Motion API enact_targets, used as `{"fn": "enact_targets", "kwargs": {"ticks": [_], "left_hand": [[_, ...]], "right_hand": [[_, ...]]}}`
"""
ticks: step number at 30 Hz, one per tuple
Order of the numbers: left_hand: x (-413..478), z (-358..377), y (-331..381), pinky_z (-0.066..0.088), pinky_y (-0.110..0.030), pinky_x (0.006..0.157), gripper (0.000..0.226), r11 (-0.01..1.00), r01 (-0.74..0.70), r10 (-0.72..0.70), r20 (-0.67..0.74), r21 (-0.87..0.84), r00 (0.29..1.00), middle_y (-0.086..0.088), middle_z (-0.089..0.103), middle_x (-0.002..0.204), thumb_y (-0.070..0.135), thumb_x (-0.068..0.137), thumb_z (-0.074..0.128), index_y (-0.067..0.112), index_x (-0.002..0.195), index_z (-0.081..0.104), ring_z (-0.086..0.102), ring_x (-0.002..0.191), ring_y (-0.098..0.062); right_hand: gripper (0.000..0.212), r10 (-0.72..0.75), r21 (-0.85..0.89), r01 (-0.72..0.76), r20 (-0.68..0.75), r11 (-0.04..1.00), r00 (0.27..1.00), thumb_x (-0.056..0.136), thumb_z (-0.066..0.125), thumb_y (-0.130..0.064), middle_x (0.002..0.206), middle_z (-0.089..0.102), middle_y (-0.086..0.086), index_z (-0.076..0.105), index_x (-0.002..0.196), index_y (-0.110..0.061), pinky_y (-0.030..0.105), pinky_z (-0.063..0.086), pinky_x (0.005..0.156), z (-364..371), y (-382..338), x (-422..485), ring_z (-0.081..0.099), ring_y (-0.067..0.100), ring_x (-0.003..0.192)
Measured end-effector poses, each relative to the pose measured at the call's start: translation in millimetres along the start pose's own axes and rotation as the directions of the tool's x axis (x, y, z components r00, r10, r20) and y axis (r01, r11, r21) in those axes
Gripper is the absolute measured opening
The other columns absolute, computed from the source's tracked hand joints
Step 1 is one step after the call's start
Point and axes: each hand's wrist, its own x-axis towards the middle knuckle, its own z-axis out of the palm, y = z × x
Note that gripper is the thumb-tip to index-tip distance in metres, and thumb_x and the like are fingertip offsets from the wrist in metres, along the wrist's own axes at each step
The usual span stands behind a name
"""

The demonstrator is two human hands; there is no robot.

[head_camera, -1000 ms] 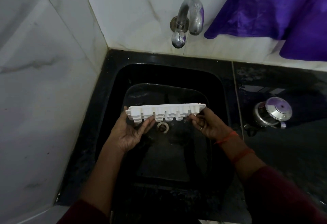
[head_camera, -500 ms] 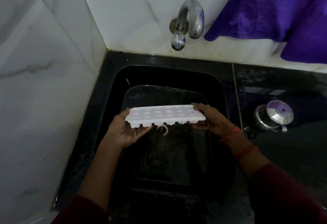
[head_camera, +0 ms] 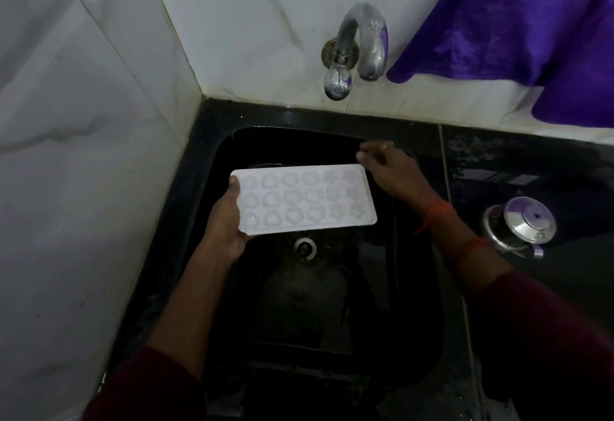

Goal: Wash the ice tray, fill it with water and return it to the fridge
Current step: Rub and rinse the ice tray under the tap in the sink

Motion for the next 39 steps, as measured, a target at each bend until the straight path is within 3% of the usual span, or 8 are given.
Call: {"fn": "enact_targets", "kwargs": {"ticks": [4, 9, 15, 18, 23, 25, 28, 39], "left_hand": [[4, 7, 7, 0.060, -0.040, 0.071, 0.048, 1.000, -0.027, 0.026, -0.021, -0.015, 0.999, -0.007, 0.076, 0.108, 0.057, 0.100, 0.042, 0.019, 0.116, 0.067, 0.074, 0.096, -0.026], [10, 12, 13, 0.060, -0.041, 0.071, 0.055, 0.999, -0.048, 0.048, -0.025, -0.023, 0.999, -0.008, 0.075, 0.110, 0.061, 0.098, 0.041, 0.019, 0.123, 0.066, 0.074, 0.096, -0.027], [12, 16, 18, 0.061, -0.040, 0.068, 0.052, 0.998, -0.059, 0.058, -0.024, -0.023, 0.998, -0.007, 0.076, 0.107, 0.061, 0.099, 0.041, 0.020, 0.119, 0.067, 0.074, 0.093, -0.026], [14, 16, 20, 0.060, -0.039, 0.068, 0.051, 0.997, -0.068, 0.068, -0.026, -0.022, 0.997, -0.007, 0.076, 0.107, 0.061, 0.099, 0.041, 0.021, 0.117, 0.068, 0.075, 0.093, -0.026], [20, 15, 24, 0.060, -0.037, 0.065, 0.052, 0.995, -0.095, 0.094, -0.046, -0.031, 0.995, -0.006, 0.077, 0.106, 0.061, 0.098, 0.042, 0.020, 0.117, 0.069, 0.075, 0.093, -0.025], [22, 16, 26, 0.059, -0.036, 0.063, 0.053, 0.994, -0.099, 0.097, -0.049, -0.042, 0.994, -0.007, 0.076, 0.107, 0.061, 0.098, 0.042, 0.019, 0.118, 0.069, 0.075, 0.092, -0.025], [25, 16, 28, 0.060, -0.035, 0.062, 0.053, 0.993, -0.109, 0.106, -0.053, -0.054, 0.993, -0.007, 0.076, 0.107, 0.060, 0.099, 0.042, 0.019, 0.117, 0.069, 0.075, 0.091, -0.025], [27, 17, 30, 0.060, -0.033, 0.061, 0.050, 0.992, -0.120, 0.117, -0.050, -0.044, 0.992, -0.004, 0.078, 0.101, 0.059, 0.100, 0.041, 0.020, 0.112, 0.069, 0.076, 0.087, -0.022]], "right_hand": [[0.029, 0.022, 0.266, -0.019, -0.009, 0.964, 1.000, 0.102, 0.048, -0.050, 0.123, 0.068, 0.001, 0.066, 0.113, -0.030, 0.038, 0.046, 0.105, -18, -43, 28, 0.062, 0.018, 0.118], [0.028, 0.139, 0.596, -0.196, 0.141, 0.779, 0.980, 0.108, 0.040, -0.036, 0.124, 0.065, 0.015, 0.054, 0.118, -0.013, 0.038, 0.055, 0.101, -29, -85, 56, 0.065, 0.026, 0.117], [0.037, 0.138, 0.653, -0.285, 0.267, 0.702, 0.954, 0.107, 0.044, -0.038, 0.131, 0.063, 0.016, 0.052, 0.127, -0.007, 0.039, 0.053, 0.104, -29, -85, 73, 0.064, 0.028, 0.119], [0.035, 0.120, 0.694, -0.271, 0.259, 0.667, 0.959, 0.108, 0.047, -0.029, 0.127, 0.063, 0.018, 0.051, 0.133, -0.005, 0.041, 0.052, 0.106, -22, -87, 78, 0.065, 0.029, 0.117], [0.012, 0.125, 0.753, -0.297, 0.278, 0.588, 0.952, 0.106, 0.051, -0.019, 0.108, 0.068, 0.015, 0.055, 0.105, -0.008, 0.045, 0.049, 0.109, -20, -85, 84, 0.063, 0.034, 0.125], [0.017, 0.135, 0.747, -0.285, 0.256, 0.600, 0.957, 0.105, 0.052, -0.018, 0.104, 0.068, 0.014, 0.055, 0.115, -0.005, 0.045, 0.050, 0.109, -20, -85, 85, 0.064, 0.034, 0.123], [0.042, 0.136, 0.737, -0.266, 0.232, 0.621, 0.963, 0.105, 0.053, -0.017, 0.102, 0.068, 0.014, 0.043, 0.142, 0.002, 0.043, 0.052, 0.106, -19, -87, 85, 0.066, 0.031, 0.114], [0.059, 0.100, 0.593, -0.135, 0.093, 0.794, 0.991, 0.097, 0.067, -0.031, 0.122, 0.069, 0.020, 0.045, 0.141, 0.001, 0.041, 0.058, 0.098, -18, -90, 83, 0.070, 0.030, 0.113]]}}
